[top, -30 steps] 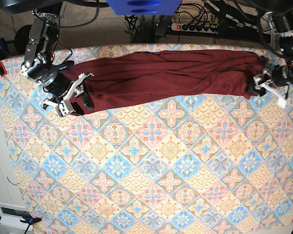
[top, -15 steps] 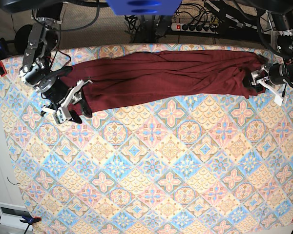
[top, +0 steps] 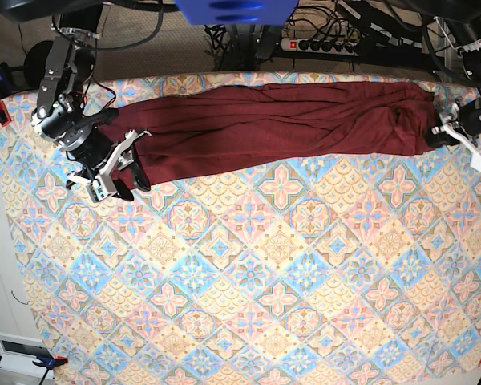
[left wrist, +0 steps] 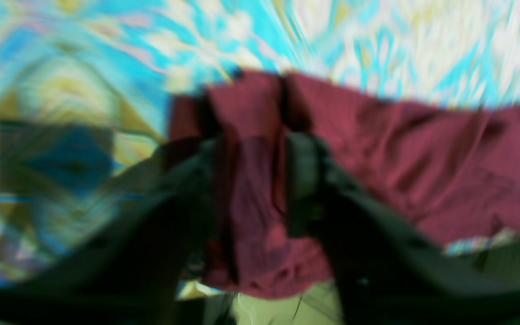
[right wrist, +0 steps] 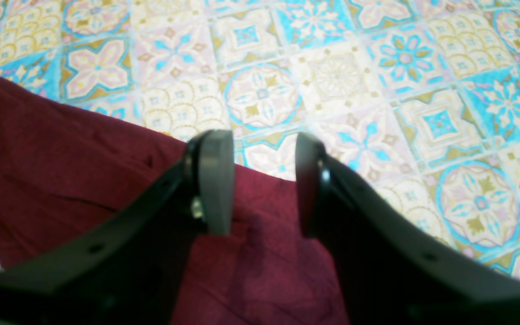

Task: Layout the t-shirt on the table in an organized manner, then fold the t-shirt properly
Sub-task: 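Hold the strip end with the left gripper and adjust the grip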

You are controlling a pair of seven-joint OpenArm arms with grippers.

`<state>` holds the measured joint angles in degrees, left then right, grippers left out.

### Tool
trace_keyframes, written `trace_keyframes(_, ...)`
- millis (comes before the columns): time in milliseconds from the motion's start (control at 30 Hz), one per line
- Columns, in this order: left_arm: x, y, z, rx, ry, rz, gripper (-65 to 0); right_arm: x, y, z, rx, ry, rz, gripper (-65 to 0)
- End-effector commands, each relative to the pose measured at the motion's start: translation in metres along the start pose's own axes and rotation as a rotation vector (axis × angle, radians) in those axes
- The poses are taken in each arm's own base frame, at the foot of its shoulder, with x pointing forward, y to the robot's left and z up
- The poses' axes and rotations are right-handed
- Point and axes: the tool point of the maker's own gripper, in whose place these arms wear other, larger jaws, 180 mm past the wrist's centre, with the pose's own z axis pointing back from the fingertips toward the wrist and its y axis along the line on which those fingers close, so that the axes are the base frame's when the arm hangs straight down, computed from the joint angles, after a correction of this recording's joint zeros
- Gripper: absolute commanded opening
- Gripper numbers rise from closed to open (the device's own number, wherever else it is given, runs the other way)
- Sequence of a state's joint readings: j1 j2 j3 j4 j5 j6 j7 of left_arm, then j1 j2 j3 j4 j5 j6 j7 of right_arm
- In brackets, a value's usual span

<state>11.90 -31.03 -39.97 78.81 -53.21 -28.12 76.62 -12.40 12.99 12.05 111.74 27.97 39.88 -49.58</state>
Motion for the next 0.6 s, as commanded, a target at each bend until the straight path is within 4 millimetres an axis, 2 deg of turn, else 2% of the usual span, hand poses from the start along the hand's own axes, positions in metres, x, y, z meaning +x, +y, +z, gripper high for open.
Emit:
trace_keyframes(0, 0.023, -0.003, 0.005, -0.014, -0.069, -0.012, -60.4, 0.014, -0.002, 0.003, 0.0, -0.051, 0.013, -42.9)
trace_keyframes(33, 0.027, -0.003, 0.004, -0.018, -0.076, -0.004, -65.0, 0.014, -0.002, 0.003, 0.0, -0.051, 0.013, -42.9)
trace_keyframes(267, 0.026, 0.003, -0.007, -0.039, -0.068, 0.064, -65.0, 0.013, -0.001, 0.003, 0.003, -0.047, 0.012, -42.9)
trace_keyframes(367, 0.018, 0.004, -0.006, -0.037, -0.021, 0.062, -61.3, 0.012, -0.001, 0.004, 0.002, -0.046, 0.011, -42.9)
trace_keyframes(433, 0.015, 0.006, -0.004, -0.029, 0.005, 0.056, -55.0, 0.012, -0.001, 0.004, 0.002, -0.046, 0.011, -42.9)
trace_keyframes(467, 0.023, 0.012, 0.004, -0.008, 0.001, 0.038, -50.4, 0.012, -0.001, 0.003, 0.003, -0.045, 0.011, -42.9)
trace_keyframes(567, 0.025, 0.026, 0.018, 0.038, 0.019, 0.012, -34.1, 0.013, 0.001, 0.002, 0.009, -0.046, 0.013, -42.9)
